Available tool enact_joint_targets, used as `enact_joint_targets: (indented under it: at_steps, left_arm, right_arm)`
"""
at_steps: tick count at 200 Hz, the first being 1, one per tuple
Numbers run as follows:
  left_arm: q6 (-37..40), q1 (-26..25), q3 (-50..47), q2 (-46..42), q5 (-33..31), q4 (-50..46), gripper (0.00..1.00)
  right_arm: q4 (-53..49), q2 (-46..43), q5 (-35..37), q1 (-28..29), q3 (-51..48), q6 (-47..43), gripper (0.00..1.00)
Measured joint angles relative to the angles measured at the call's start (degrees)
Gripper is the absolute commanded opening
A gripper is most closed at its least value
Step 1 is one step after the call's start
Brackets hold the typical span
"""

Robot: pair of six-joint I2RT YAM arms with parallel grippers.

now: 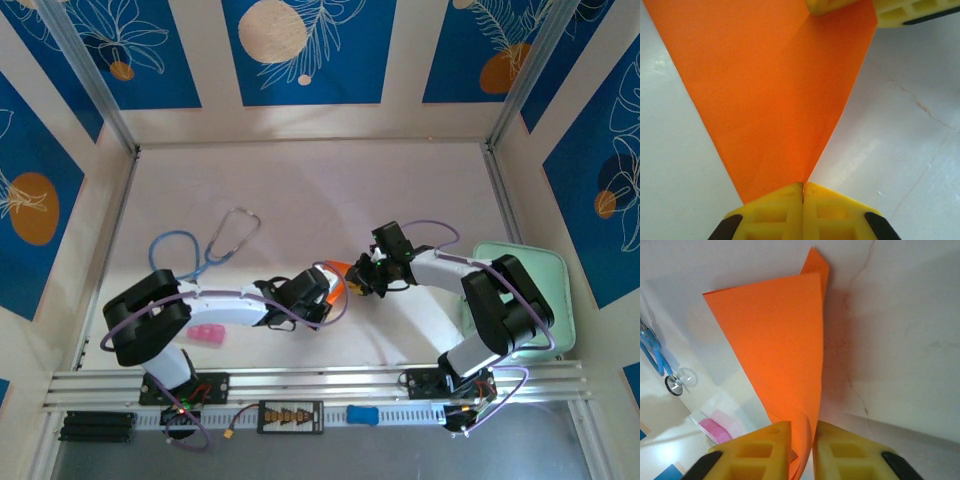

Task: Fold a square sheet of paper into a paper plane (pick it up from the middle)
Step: Fold the wing for the fifth time at the center of the table.

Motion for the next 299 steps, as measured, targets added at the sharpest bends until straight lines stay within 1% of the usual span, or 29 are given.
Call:
enact_joint_targets:
  at_steps: [22,44,80,115,154,198,233,248,286,299]
  left_arm:
    - [0.98,-0.02,0.26,0.02,-0.59,-1.64,0.09]
    - [1.44,-0.07,0.94,0.02,-1.40,-2.82,0.12]
    - [2.51,-0.79,1.88,0.02,-2.91,-4.39,0.21]
    - [3.48,-1.68,2.97,0.26,-5.49,-6.03,0.24]
    - [3.87,-2.69,4.76,1.53,-8.44,-8.41,0.23]
    - [3.96,-2.97,5.53,1.99,-10.32,-9.46,0.14]
    - [3.91,-2.97,5.53,1.99,-10.82,-9.68,0.16]
    - [3.91,-2.97,5.53,1.99,-10.91,-9.81,0.15]
    - [3.87,-2.97,5.53,1.99,-11.04,-10.16,0.08]
    - [3.78,-2.97,5.53,1.99,-11.02,-10.14,0.06]
  right_arm:
    - [0.35,-0.02,-0.02,0.00,0.00,0.42,0.10]
    - [0.79,-0.11,-0.02,0.02,0.00,0.74,0.06]
    - [1.60,-0.52,-0.42,0.04,0.00,1.57,0.03]
    - [3.04,-1.09,-0.68,0.09,-0.07,2.51,0.02]
    - [3.63,-1.36,-0.85,0.44,-0.13,3.10,0.02]
    - [3.80,-1.42,-0.85,0.50,-0.13,3.50,0.02]
    - [3.82,-1.42,-0.85,0.59,-0.13,3.50,0.02]
    - [3.80,-1.42,-0.85,0.66,-0.13,3.50,0.02]
    - [3.80,-1.42,-0.87,0.76,-0.13,3.50,0.02]
    - [3.80,-1.42,-0.85,0.76,-0.13,3.50,0.05]
